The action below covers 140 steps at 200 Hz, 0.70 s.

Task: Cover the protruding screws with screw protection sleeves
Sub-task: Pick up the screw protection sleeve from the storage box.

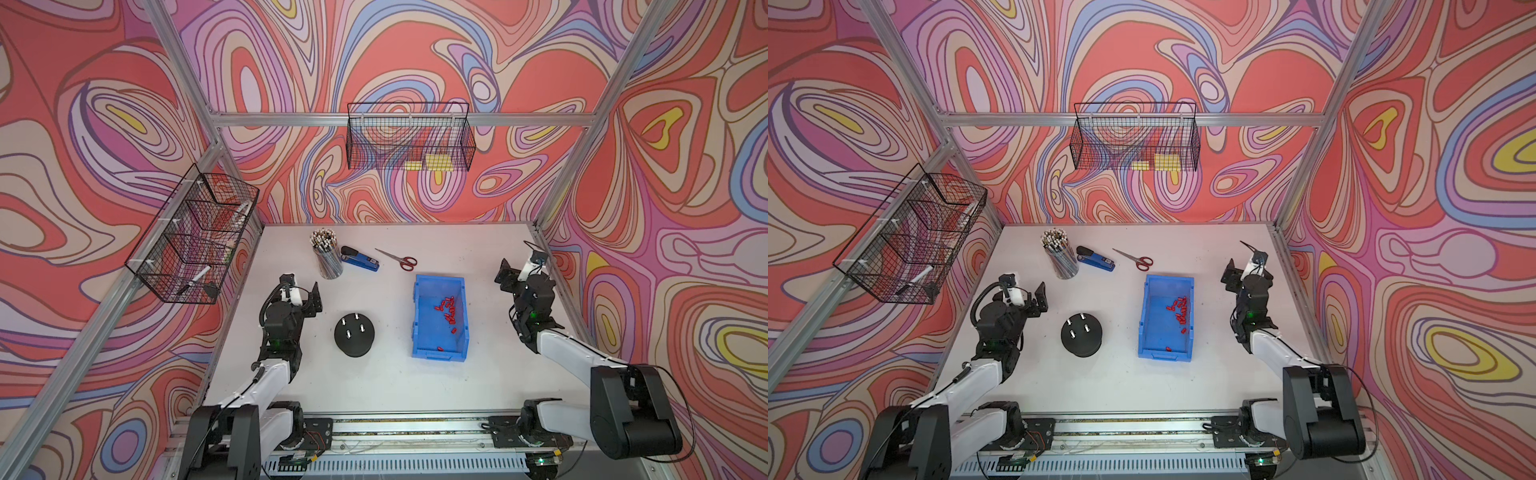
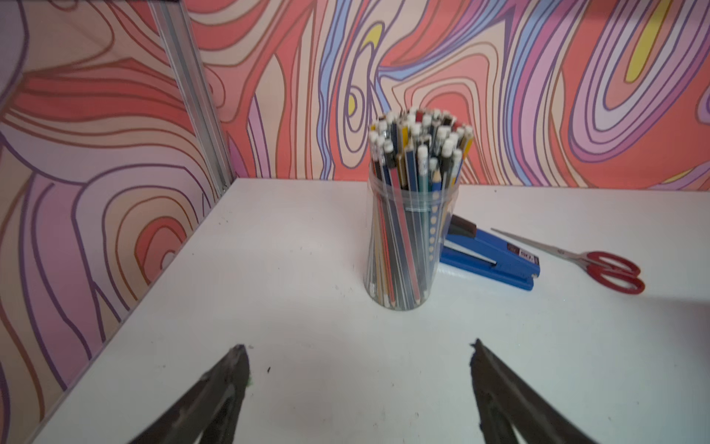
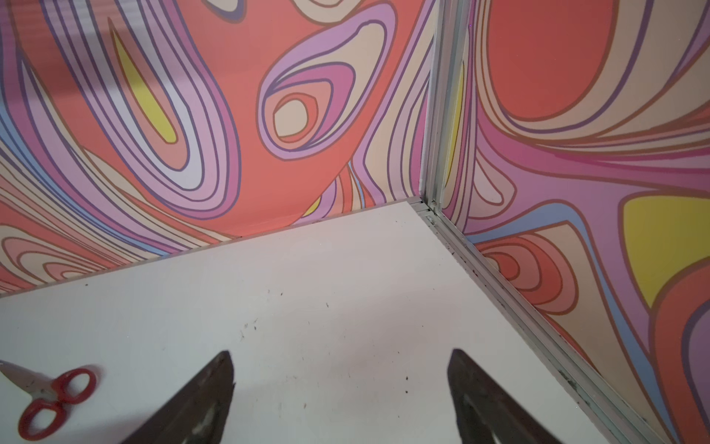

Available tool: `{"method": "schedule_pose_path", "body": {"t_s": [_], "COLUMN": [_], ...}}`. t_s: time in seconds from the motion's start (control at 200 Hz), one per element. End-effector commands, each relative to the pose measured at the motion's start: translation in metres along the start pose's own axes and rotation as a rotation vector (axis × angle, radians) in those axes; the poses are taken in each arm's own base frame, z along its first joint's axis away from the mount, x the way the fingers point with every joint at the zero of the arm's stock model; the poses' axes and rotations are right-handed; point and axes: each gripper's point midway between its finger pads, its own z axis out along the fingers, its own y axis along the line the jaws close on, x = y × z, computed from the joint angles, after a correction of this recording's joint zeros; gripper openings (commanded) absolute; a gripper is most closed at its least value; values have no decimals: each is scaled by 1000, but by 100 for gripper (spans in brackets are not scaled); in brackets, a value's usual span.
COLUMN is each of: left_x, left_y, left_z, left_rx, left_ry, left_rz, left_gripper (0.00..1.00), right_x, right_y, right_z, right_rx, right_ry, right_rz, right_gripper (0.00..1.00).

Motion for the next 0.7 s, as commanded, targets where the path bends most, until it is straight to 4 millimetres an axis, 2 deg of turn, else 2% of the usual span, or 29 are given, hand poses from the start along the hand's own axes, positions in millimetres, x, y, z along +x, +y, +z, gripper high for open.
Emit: {"method": "schedule_pose_path", "body": {"t_s": [0.0,0.1,0.125,0.135,0.155,0.361,0.566,0.696], "left_x": [-5,-26,-25,-37,-45,-89,-125,-132], "left_y": [5,-1,-3,-5,-8,-41,-101,-140], "left_z": [-4,-8,-9,-9,-10,-23,-44,-59], "left_rx": [-32,-9,-2,6,18,139,397,604], "left_ry": [80,106,129,113,111,156,192,255], "left_rz": [-62,-127,-140,-147,-159,-178,-98,-41], "left_gripper": [87,83,82,81,80,75,74,74], "right_x": [35,27,24,23,20,7,8,8], "right_y": [0,13,17,19,23,48,77,105], "right_z": [-5,-9,-10,-11,-12,-33,-59,-74], "right_rx": [5,-49,-67,-74,-90,-190,-241,-293], "right_ry": [246,318,331,338,346,448,547,590], "right_rz": [23,65,78,84,94,171,149,115], "right_gripper": [86,82,81,80,79,67,62,59]}}
